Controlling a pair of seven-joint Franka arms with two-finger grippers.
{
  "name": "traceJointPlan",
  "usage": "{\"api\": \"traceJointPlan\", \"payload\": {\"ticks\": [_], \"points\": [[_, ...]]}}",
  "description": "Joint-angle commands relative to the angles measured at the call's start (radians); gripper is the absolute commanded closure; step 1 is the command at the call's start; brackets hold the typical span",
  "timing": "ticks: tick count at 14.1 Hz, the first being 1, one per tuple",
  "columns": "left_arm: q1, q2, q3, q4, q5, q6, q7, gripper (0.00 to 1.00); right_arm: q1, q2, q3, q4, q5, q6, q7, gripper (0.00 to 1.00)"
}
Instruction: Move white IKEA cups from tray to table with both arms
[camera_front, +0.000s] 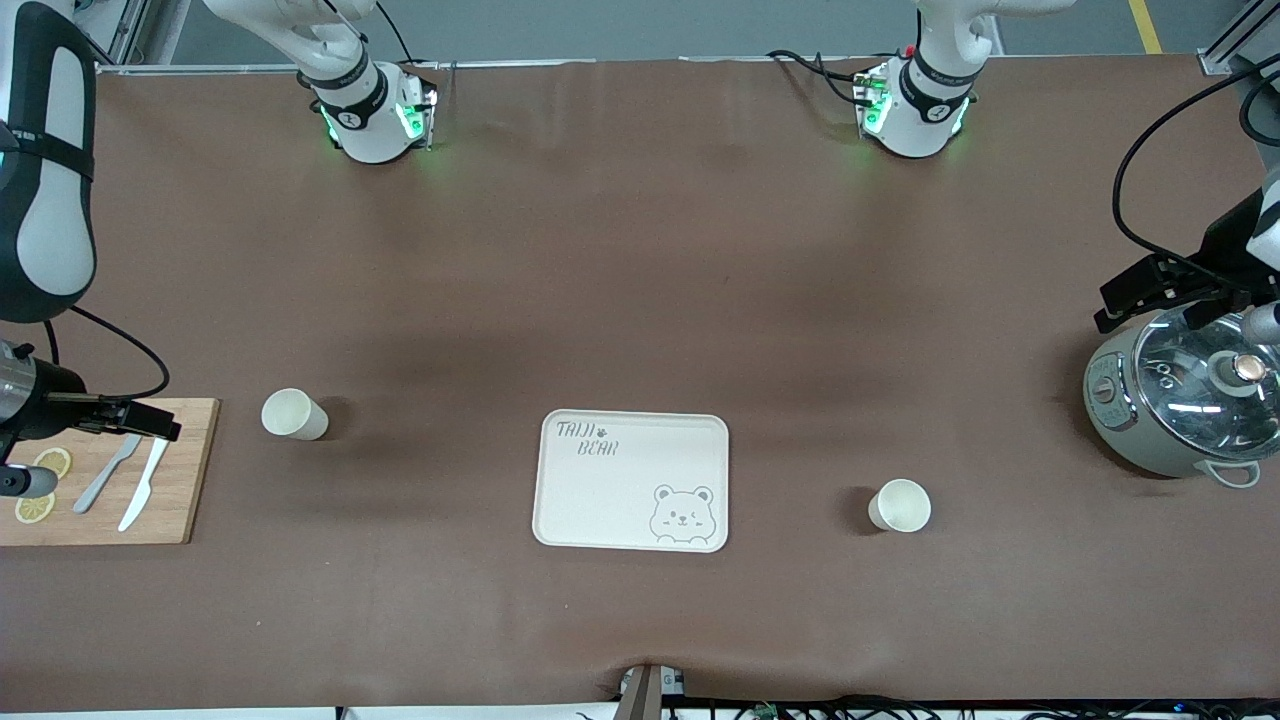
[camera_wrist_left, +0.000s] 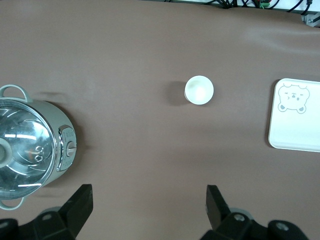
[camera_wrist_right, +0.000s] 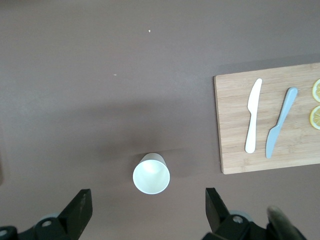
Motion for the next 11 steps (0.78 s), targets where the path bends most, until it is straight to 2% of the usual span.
{"api": "traceJointPlan", "payload": {"ticks": [1,3,7,11], "points": [[0.001,-0.017,-0.006,-0.006,0.020,-0.004,0.010,0.00,0.002,-0.085,0.004,-0.008,-0.030,-0.053,0.019,0.00],[0.000,-0.017,-0.008,-0.007,0.023,-0.004,0.008,0.00,0.001,-0.140,0.003,-0.033,-0.030,-0.093,0.019,0.00],[-0.008,-0.014,-0.011,0.011,0.063,0.001,0.010,0.00,0.001,-0.237,0.003,-0.116,-0.030,-0.079,0.016,0.00],[-0.008,-0.012,-0.011,0.013,0.083,0.001,0.020,0.00,0.008,-0.373,0.004,-0.284,-0.032,-0.033,0.012,0.00]]}}
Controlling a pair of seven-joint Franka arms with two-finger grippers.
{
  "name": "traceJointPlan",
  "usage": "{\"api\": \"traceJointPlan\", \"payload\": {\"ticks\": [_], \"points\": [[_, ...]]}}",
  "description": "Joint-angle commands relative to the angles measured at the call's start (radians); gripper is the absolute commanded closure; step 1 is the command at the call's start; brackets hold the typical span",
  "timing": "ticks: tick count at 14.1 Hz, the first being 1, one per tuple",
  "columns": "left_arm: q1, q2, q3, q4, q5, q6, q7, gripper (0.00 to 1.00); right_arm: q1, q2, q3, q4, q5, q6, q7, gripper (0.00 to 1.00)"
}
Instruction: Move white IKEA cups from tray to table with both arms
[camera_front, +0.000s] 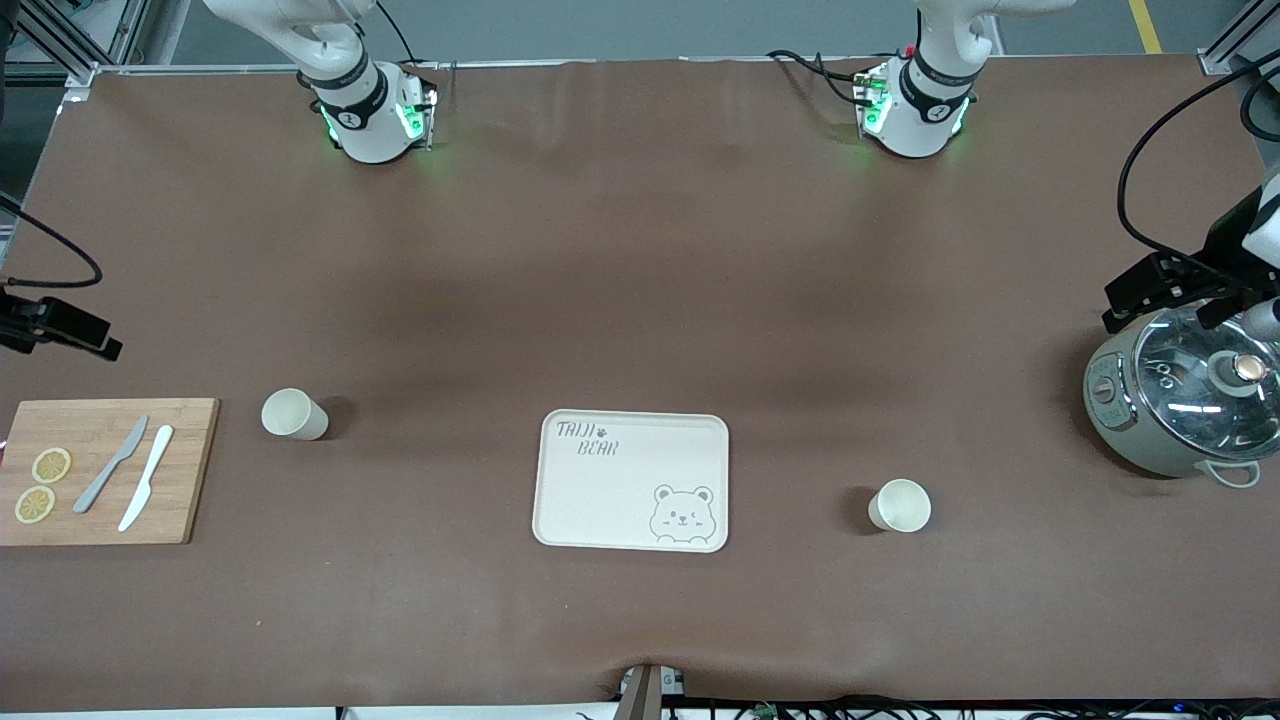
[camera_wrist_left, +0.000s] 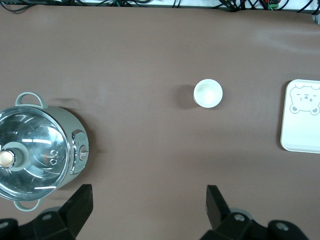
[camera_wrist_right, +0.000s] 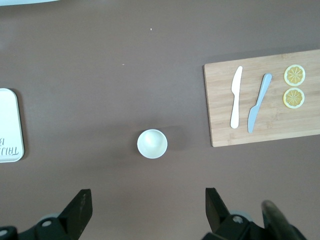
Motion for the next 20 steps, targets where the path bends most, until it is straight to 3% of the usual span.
{"api": "traceJointPlan", "payload": {"ticks": [1,9,20], "points": [[0.002,-0.011,-0.005,0.000,0.022,-0.003,0.019,0.00,0.006,-0.116,0.006,-0.146,-0.021,0.043,0.010,0.00],[0.005,-0.011,-0.003,0.000,0.024,-0.003,0.016,0.00,0.010,-0.167,0.011,-0.163,-0.021,-0.001,-0.004,0.00],[0.011,-0.011,-0.003,0.000,0.021,-0.003,0.020,0.00,0.010,-0.155,0.009,-0.124,-0.015,-0.007,-0.015,0.00]]}}
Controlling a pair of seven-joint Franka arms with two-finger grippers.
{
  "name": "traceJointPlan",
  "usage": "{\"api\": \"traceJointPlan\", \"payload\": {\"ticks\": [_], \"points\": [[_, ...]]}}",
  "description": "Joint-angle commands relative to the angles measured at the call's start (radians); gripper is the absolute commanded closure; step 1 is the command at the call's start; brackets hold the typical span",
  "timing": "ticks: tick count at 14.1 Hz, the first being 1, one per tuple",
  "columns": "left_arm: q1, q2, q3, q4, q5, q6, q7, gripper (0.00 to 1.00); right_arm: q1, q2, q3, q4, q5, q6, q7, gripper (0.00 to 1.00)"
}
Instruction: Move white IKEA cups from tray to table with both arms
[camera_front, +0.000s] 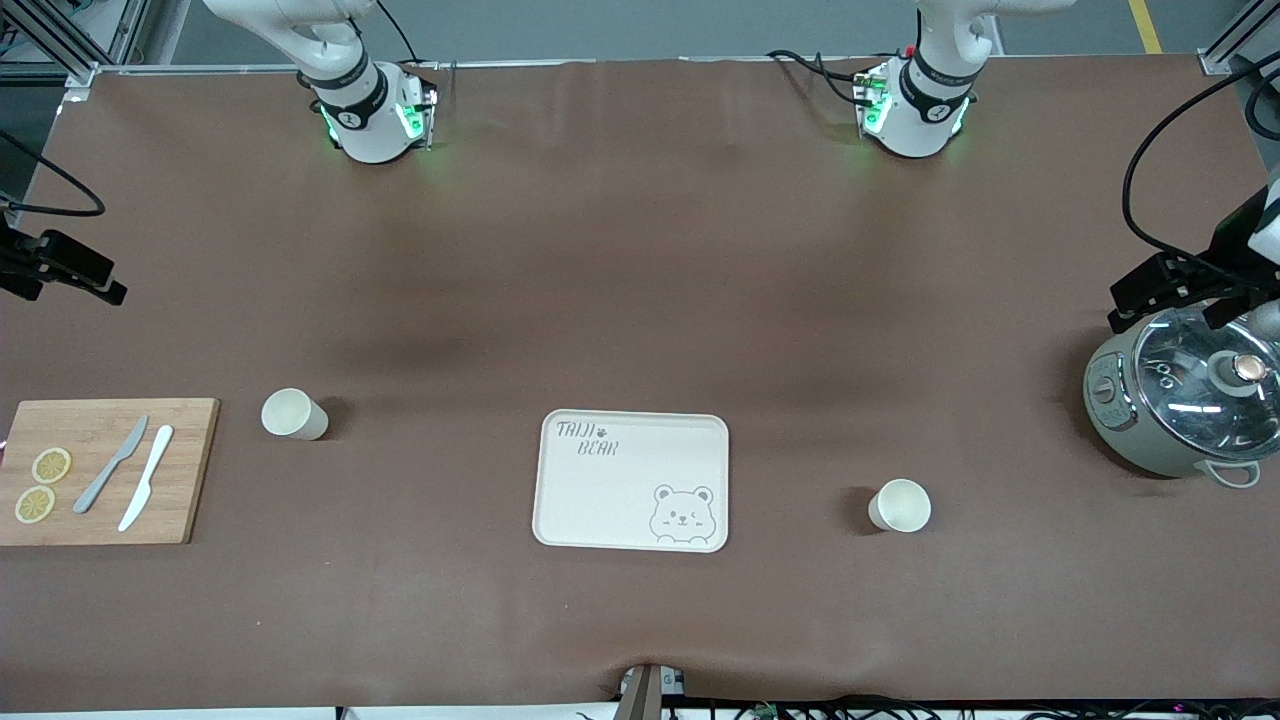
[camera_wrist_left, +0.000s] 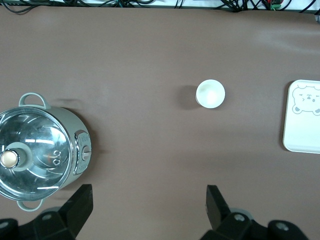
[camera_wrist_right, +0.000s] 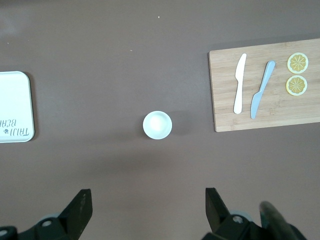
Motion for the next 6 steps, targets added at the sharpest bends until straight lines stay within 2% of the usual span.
{"api": "traceJointPlan", "payload": {"ticks": [1,6], "points": [[0.006,-0.011,-0.005,0.000,0.019,-0.003,0.016,0.00,0.005,-0.015,0.002,0.007,-0.010,-0.007,-0.003,0.00],[0.006,-0.013,-0.005,0.001,0.018,-0.003,0.015,0.00,0.028,-0.015,0.002,0.020,-0.011,-0.042,0.005,0.00]]}}
